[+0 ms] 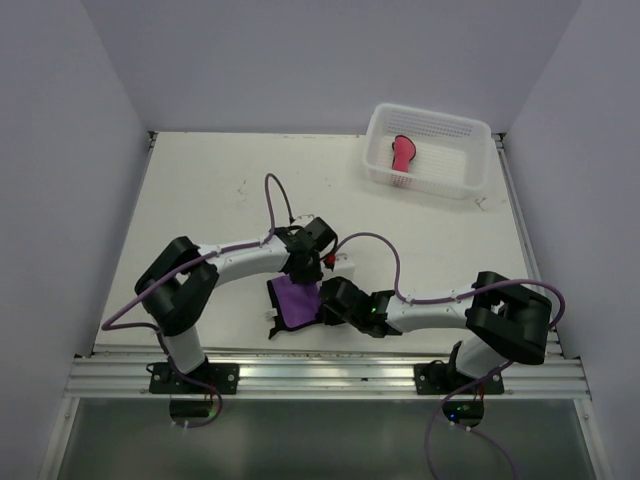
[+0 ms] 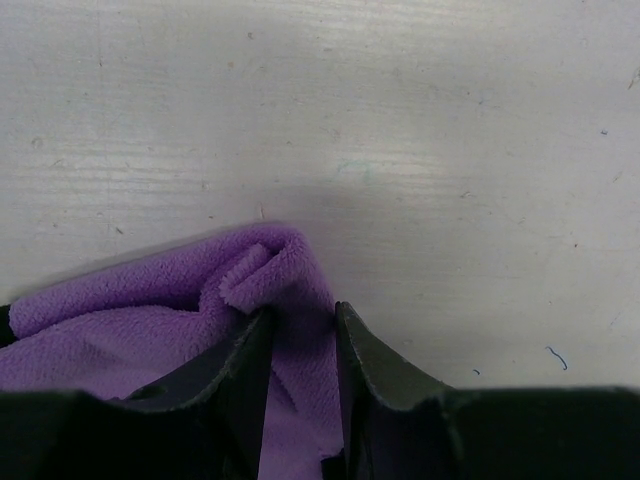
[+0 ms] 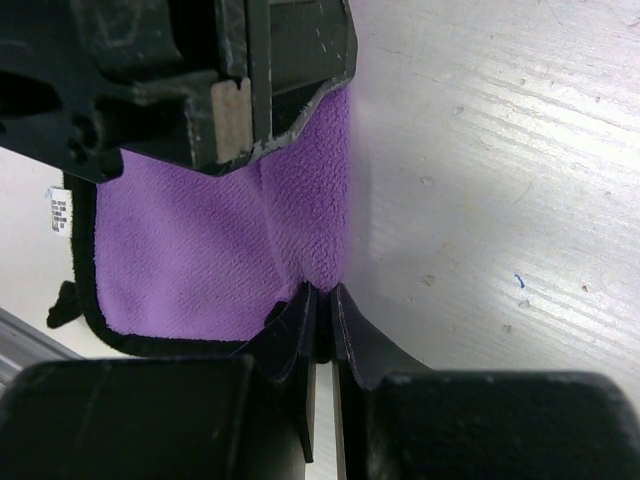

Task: Roll the towels
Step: Roll the towel

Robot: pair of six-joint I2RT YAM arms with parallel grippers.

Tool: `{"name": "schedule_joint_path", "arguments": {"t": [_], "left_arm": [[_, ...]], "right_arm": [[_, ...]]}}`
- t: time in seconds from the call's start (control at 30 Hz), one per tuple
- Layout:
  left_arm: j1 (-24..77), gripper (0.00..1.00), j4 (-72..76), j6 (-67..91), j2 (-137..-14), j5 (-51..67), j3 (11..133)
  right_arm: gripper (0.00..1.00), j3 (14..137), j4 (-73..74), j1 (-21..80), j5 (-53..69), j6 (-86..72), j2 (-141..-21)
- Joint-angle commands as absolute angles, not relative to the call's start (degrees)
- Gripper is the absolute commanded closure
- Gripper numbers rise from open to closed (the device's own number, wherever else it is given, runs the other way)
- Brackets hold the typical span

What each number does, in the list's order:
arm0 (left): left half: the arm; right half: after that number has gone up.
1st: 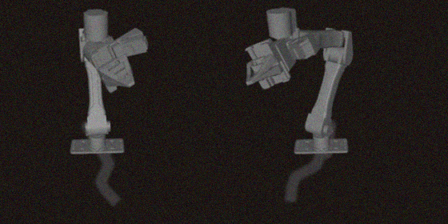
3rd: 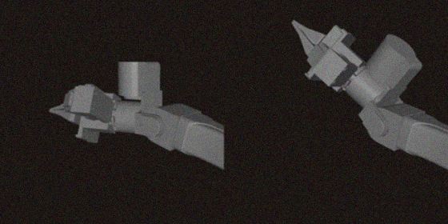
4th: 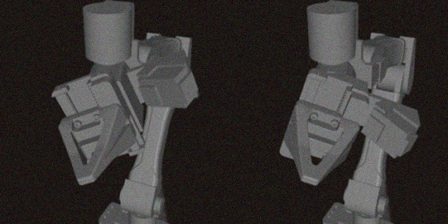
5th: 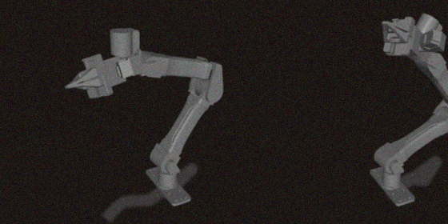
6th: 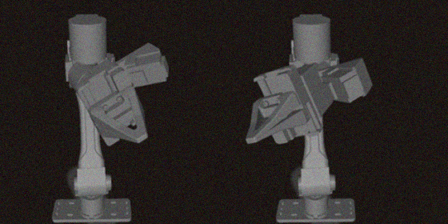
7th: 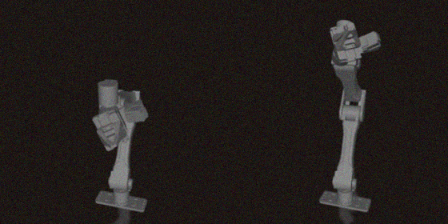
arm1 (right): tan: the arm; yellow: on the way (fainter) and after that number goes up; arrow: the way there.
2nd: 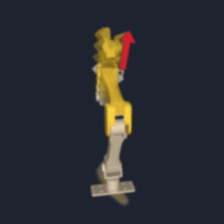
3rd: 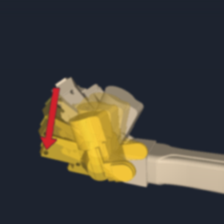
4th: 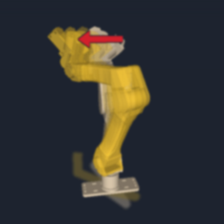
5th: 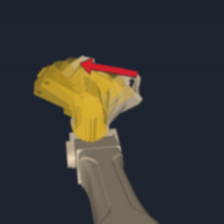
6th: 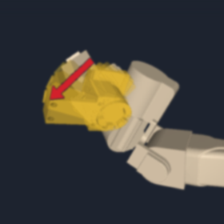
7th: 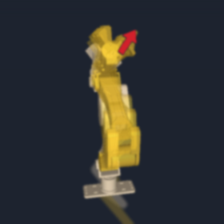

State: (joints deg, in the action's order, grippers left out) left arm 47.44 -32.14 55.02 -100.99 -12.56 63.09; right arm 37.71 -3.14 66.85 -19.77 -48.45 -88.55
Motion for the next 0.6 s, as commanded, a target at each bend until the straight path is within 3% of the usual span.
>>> {"name": "schedule_joint_path", "arguments": {"t": [0.0, 0.57], "left_arm": [[47.90, 0.65, -34.01, 54.58, -103.62, -15.38, 63.98], [48.34, 0.64, -35.15, 52.73, -108.19, -18.28, 63.72]], "right_arm": [[1.00, 35.33, 1.41, 67.32, -18.19, -48.08, -90.53], [1.00, 33.31, 0.35, 67.33, -20.39, -46.93, -87.19]]}}
